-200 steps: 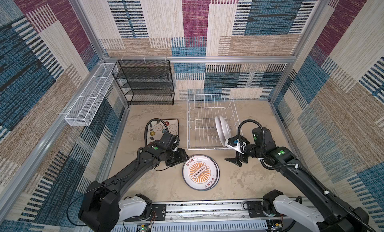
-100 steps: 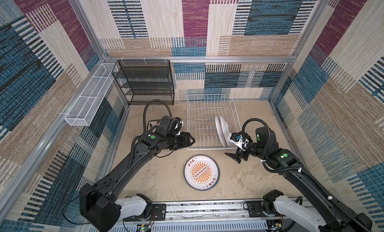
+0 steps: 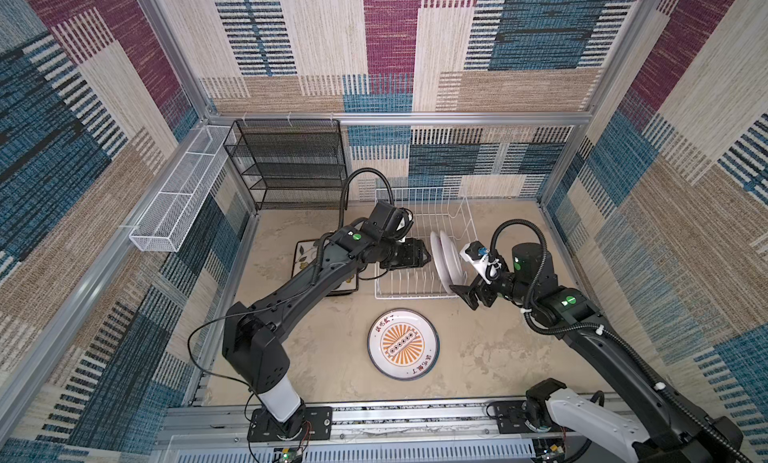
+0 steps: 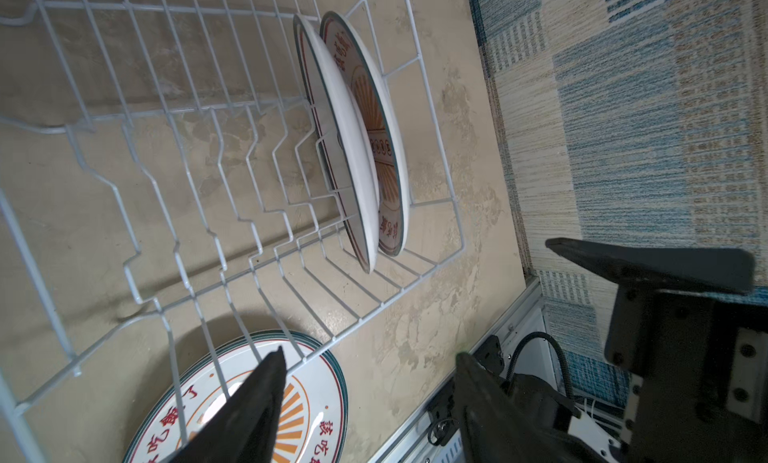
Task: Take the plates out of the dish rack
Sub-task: 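Move the left gripper back to the dish rack beside the plates, then grasp the top edge of the red-lettered plate in the rack with the left gripper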
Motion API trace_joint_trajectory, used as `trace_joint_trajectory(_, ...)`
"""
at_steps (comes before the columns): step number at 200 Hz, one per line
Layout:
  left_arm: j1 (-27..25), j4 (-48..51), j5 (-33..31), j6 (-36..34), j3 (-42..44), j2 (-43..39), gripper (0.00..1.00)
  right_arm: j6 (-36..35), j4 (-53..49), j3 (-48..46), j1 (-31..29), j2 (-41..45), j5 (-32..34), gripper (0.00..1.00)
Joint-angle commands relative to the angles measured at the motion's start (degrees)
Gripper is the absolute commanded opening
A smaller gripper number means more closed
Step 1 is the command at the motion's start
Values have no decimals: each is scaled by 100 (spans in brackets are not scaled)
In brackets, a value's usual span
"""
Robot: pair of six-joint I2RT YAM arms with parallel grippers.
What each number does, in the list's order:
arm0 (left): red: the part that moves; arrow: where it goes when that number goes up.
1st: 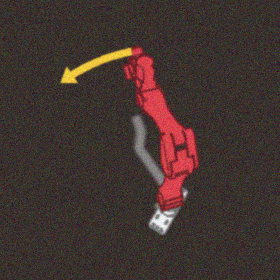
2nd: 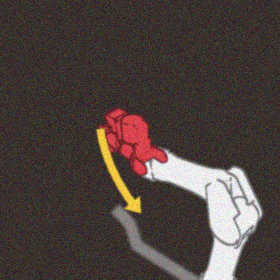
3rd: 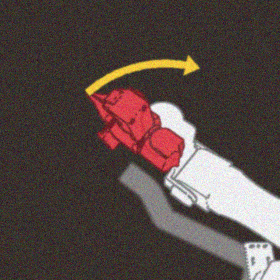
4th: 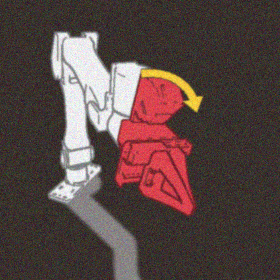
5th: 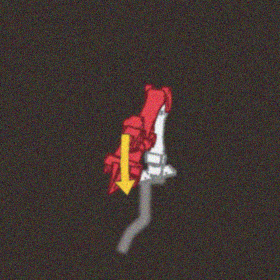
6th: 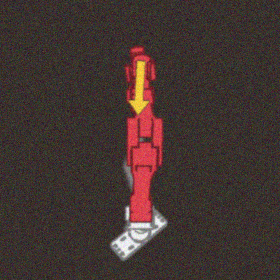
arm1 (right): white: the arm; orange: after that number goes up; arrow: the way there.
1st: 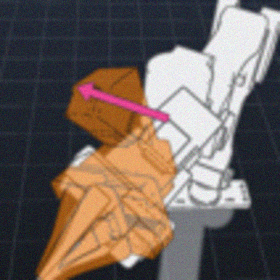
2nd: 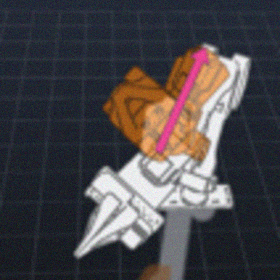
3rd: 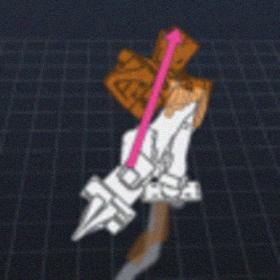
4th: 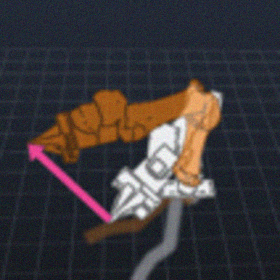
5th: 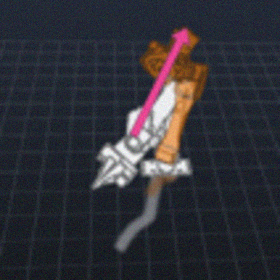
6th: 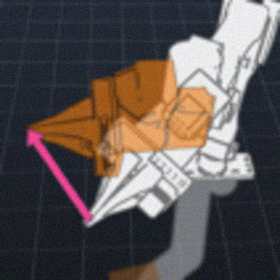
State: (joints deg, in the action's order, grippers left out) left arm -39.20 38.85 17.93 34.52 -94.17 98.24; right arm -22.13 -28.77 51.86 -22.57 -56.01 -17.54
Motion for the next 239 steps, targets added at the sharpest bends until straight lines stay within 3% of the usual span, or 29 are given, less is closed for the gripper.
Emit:
trace_joint_trajectory(1, -15, 50, -103, -78, -283, 318, 65, 363, -120, 62, 102, -51, 137, 100)
trace_joint_trajectory(36, 3, 43, -77, -252, -781, 870, 62, 790, -333, 401, 536, -369, 186, 100)
trace_joint_trajectory(80, 3, 339, 4, -269, -1543, 1623, 54, 902, -337, 650, 613, -564, 247, 100)
trace_joint_trajectory(120, 0, 327, -273, -53, -1475, 1748, 41, 895, -331, 667, 623, -626, 170, 100)
trace_joint_trajectory(176, 4, 13, 153, 215, -1560, 2057, 29, 859, -274, 681, 622, -908, -210, 100)
trace_joint_trajectory(239, 9, -90, 302, 347, -1429, 2189, 17, 831, -156, 747, 631, -1059, -68, 100)
